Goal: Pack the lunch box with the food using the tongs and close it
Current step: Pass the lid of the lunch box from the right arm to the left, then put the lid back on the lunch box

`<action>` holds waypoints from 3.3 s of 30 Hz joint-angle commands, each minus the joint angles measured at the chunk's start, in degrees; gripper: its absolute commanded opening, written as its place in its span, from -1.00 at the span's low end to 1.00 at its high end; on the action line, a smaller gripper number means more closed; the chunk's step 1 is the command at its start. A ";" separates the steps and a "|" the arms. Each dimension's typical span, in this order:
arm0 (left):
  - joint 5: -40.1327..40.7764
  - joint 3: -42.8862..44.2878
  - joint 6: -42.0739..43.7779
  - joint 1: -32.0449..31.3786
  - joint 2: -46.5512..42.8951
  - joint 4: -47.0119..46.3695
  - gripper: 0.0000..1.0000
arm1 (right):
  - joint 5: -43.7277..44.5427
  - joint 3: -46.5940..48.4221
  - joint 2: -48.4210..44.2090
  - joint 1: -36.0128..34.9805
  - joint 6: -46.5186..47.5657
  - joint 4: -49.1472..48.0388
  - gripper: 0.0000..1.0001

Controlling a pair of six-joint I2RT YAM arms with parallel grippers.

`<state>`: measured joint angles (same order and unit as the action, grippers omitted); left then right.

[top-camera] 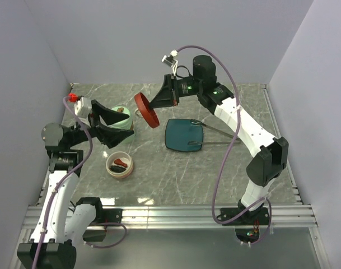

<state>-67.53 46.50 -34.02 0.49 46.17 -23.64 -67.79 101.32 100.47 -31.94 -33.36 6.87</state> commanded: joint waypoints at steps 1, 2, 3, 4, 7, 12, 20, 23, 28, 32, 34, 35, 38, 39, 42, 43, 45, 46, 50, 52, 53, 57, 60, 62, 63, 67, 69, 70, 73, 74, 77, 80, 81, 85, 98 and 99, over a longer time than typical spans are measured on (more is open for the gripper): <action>0.55 -1.85 -5.08 -0.23 -0.21 -12.19 0.52 | -0.15 3.88 -2.12 -0.05 1.80 1.28 -1.00; 0.90 -2.03 -5.61 -1.71 -0.38 -13.18 0.53 | 0.37 4.84 -2.03 -0.14 2.77 2.43 -1.00; 2.56 -2.03 -5.88 -2.07 -0.56 -13.97 0.53 | 0.46 6.68 -1.85 -0.14 4.17 3.40 -1.00; 3.18 -1.77 -5.88 -2.25 -0.56 -14.85 0.53 | 0.47 7.13 -1.94 -0.22 4.36 3.93 -1.00; 5.12 -1.50 -7.81 -3.04 0.32 -17.57 0.54 | 0.64 6.61 -2.82 -0.75 4.10 3.06 -1.00; 6.09 -1.15 -13.00 -4.18 2.25 -25.49 0.56 | 1.96 6.35 -3.35 -2.24 5.59 4.64 -1.00; 5.92 2.81 -9.22 -5.68 4.01 -20.65 0.35 | 1.96 5.73 -3.17 -3.47 1.11 -0.45 -1.00; 6.27 3.15 -10.89 -6.11 4.54 -21.80 0.12 | 2.05 4.51 -3.08 -4.18 -0.47 -2.47 -1.00; 6.71 4.48 -8.34 -6.56 4.98 -17.41 -0.17 | 1.96 3.01 -2.82 -4.62 -3.63 -6.69 -1.00; 6.62 5.00 -8.70 -6.73 5.51 -16.79 -0.38 | 3.19 3.01 -2.73 -4.62 -3.73 -6.79 -1.00; 6.62 5.62 -8.52 -6.82 5.51 -16.35 -0.61 | 3.54 2.83 -2.56 -4.79 -3.90 -6.79 -1.00; 6.71 5.71 -7.91 -6.82 5.51 -15.05 -0.72 | 3.63 2.48 -2.56 -4.71 -3.99 -6.79 -1.00; 7.06 6.76 -6.85 -6.82 5.59 -12.41 -0.99 | 3.63 2.48 -2.12 -4.71 -4.17 -6.79 -0.87; 6.88 7.02 -6.59 -6.82 5.51 -11.79 -0.99 | 3.63 2.48 -1.77 -4.53 -3.90 -5.83 -0.73; 7.93 9.38 0.07 -6.82 5.16 -0.78 -0.99 | 3.89 1.96 -1.50 -2.78 -3.20 -3.63 -0.02; 7.94 10.44 3.31 -6.73 5.16 3.56 -0.99 | 3.89 1.69 -1.50 -1.73 -3.20 -3.10 0.09; 10.21 14.13 13.86 -6.73 5.07 16.69 -0.99 | 3.89 0.46 -1.94 0.29 -3.02 -1.26 0.26; 11.35 15.10 16.59 -6.73 5.24 19.91 -0.99 | 4.24 -0.06 -2.29 1.61 -2.76 -0.47 0.29; 18.46 21.77 31.10 -6.64 8.40 39.34 -0.99 | 6.79 -1.12 -3.87 8.11 5.12 8.31 0.35; 20.85 23.28 36.62 -6.56 9.72 47.75 -0.99 | 7.49 -0.95 -4.75 9.61 7.60 13.06 0.36; 22.95 24.42 38.66 -6.64 11.03 50.42 -0.99 | 8.11 -0.95 -5.01 10.58 9.87 14.30 0.36; 29.53 28.63 46.57 -6.64 15.17 65.62 -0.99 | 9.95 -0.60 -6.33 11.64 16.13 22.37 0.36; 35.24 31.19 53.08 -6.64 17.11 76.27 -0.99 | 11.71 -1.21 -7.21 11.64 20.52 26.33 0.36; 38.51 30.24 56.60 -6.64 14.92 79.43 -0.99 | 12.59 -1.91 -7.74 11.64 22.98 28.01 0.36; 40.35 29.97 58.09 -6.64 14.04 80.93 -0.99 | 13.46 -2.17 -8.09 11.64 23.69 29.15 0.36; 44.85 31.37 67.56 -6.64 13.06 91.55 -0.99 | 14.17 -3.14 -8.62 11.73 25.98 31.53 0.36; 46.34 31.46 69.35 -6.64 14.47 96.91 -0.99 | 14.44 -3.49 -8.79 11.73 26.60 32.23 0.36; 47.48 30.85 70.31 -6.64 15.86 98.07 -0.99 | 14.61 -3.76 -8.80 11.73 26.68 32.41 0.36; 51.70 27.69 69.01 -6.64 17.81 98.18 -0.99 | 14.44 -4.02 -8.80 11.82 27.04 32.94 0.36; 52.84 26.03 68.57 -6.64 18.07 97.82 -0.99 | 14.44 -4.20 -8.71 11.82 27.04 33.03 0.35; 55.04 22.69 66.46 -6.82 18.86 94.84 -0.99 | 15.14 -4.81 -9.06 11.73 27.04 33.21 0.35; 57.33 21.18 65.31 -7.08 20.36 93.43 -0.99 | 15.14 -5.52 -9.50 11.82 26.51 32.50 0.34; 57.85 21.00 64.96 -7.26 20.71 93.25 -0.99 | 14.79 -5.60 -9.41 11.73 26.42 32.41 0.35; 59.61 19.33 62.77 -9.80 23.08 91.93 -0.99 | 14.44 -5.60 -9.15 11.73 26.68 32.94 0.32; 65.50 15.02 53.98 -18.50 30.20 85.07 -0.99 | 16.02 -7.80 -11.69 11.90 27.56 33.29 0.29; 65.68 15.11 53.10 -19.73 31.25 85.07 -0.99 | 16.20 -7.98 -11.87 11.99 27.91 33.55 0.29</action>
<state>-4.12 61.34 22.85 -17.04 76.05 63.61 -52.42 93.41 92.09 -20.10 -7.09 40.14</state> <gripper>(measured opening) 0.046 0.648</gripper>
